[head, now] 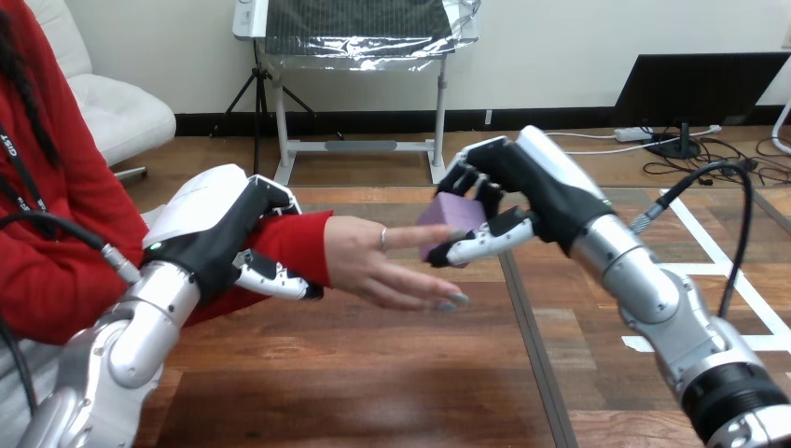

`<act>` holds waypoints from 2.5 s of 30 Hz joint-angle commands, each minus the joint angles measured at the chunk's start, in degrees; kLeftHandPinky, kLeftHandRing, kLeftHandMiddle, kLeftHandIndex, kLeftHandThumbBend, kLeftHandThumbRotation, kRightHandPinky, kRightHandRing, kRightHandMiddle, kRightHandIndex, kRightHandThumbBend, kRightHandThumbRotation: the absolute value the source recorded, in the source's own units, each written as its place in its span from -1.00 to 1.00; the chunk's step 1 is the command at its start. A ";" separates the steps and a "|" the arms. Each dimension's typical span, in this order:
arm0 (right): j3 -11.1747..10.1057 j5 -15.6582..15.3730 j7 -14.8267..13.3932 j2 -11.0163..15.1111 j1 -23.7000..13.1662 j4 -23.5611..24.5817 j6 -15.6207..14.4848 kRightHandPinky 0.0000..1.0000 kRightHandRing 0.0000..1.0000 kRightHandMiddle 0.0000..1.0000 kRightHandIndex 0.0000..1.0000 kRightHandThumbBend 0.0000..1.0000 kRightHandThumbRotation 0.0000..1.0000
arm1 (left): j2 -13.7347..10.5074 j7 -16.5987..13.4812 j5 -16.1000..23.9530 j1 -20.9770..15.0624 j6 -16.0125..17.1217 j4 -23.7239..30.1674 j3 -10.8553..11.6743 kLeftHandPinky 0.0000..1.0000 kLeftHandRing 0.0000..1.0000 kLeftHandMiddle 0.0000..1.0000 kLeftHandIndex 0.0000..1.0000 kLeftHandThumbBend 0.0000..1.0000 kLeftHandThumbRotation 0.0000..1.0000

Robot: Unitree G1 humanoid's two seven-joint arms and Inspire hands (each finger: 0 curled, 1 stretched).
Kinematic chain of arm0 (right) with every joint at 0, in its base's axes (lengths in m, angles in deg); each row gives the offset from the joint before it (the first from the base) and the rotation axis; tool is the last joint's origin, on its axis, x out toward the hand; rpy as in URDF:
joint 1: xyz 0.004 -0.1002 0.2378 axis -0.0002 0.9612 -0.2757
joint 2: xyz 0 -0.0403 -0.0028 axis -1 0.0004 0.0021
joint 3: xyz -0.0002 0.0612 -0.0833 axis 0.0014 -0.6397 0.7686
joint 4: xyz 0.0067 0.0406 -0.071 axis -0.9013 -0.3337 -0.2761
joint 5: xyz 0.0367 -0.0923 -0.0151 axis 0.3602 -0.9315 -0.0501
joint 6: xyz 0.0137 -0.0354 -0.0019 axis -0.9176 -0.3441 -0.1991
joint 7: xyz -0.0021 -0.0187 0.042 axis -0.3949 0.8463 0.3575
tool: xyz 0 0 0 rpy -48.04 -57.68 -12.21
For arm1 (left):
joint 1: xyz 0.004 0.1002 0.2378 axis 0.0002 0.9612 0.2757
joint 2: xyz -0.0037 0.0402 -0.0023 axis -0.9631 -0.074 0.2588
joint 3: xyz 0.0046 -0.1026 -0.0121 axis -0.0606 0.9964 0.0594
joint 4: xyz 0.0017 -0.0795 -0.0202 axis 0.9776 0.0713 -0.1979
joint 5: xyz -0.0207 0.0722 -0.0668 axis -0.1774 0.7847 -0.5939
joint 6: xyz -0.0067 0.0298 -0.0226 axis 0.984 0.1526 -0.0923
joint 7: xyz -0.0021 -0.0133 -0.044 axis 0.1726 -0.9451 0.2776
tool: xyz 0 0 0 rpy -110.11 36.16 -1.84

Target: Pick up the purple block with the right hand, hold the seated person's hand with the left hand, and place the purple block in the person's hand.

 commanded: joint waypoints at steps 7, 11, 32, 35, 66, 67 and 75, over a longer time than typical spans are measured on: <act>-1.54 1.69 0.93 -1.34 -0.07 9.72 0.45 -0.37 -0.29 -0.18 -0.13 0.61 -1.00 | 4.34 -2.80 -0.49 -11.38 0.73 0.48 -0.39 -0.49 -0.39 -0.26 -0.22 0.57 -1.00; -1.50 1.45 1.33 -1.56 0.45 11.30 -0.14 -0.39 -0.32 -0.20 -0.14 0.62 -1.00 | 5.20 -2.75 -0.72 -12.16 0.63 -0.16 -0.50 -0.49 -0.39 -0.26 -0.22 0.56 -1.00; -1.21 2.08 3.33 -2.72 2.56 16.28 -2.03 -0.38 -0.29 -0.19 -0.15 0.61 -1.00 | 8.87 -2.94 -0.40 -15.78 0.57 -3.40 -1.35 -0.50 -0.40 -0.27 -0.23 0.54 -1.00; -1.21 2.21 3.46 -2.88 2.75 16.54 -1.87 -0.38 -0.30 -0.19 -0.15 0.61 -1.00 | 9.24 -2.87 -0.24 -16.02 0.56 -3.75 -1.42 -0.51 -0.40 -0.27 -0.23 0.54 -1.00; -1.27 2.38 3.11 -2.79 3.29 15.53 0.05 -0.39 -0.31 -0.21 -0.16 0.61 -1.00 | 10.72 -3.31 0.24 -15.64 0.88 -5.16 -1.85 -0.52 -0.40 -0.27 -0.22 0.57 -1.00; -1.27 2.37 3.10 -2.74 3.27 15.42 0.12 -0.38 -0.31 -0.21 -0.16 0.61 -1.00 | 10.68 -3.13 0.15 -15.55 0.72 -4.99 -1.80 -0.52 -0.40 -0.26 -0.21 0.57 -1.00; -1.39 2.75 3.30 -2.33 3.22 14.37 0.58 -0.34 -0.24 -0.15 -0.13 0.60 -1.00 | 10.09 -1.26 -1.32 -14.34 0.26 -3.40 -1.14 -0.46 -0.34 -0.20 -0.16 0.56 -1.00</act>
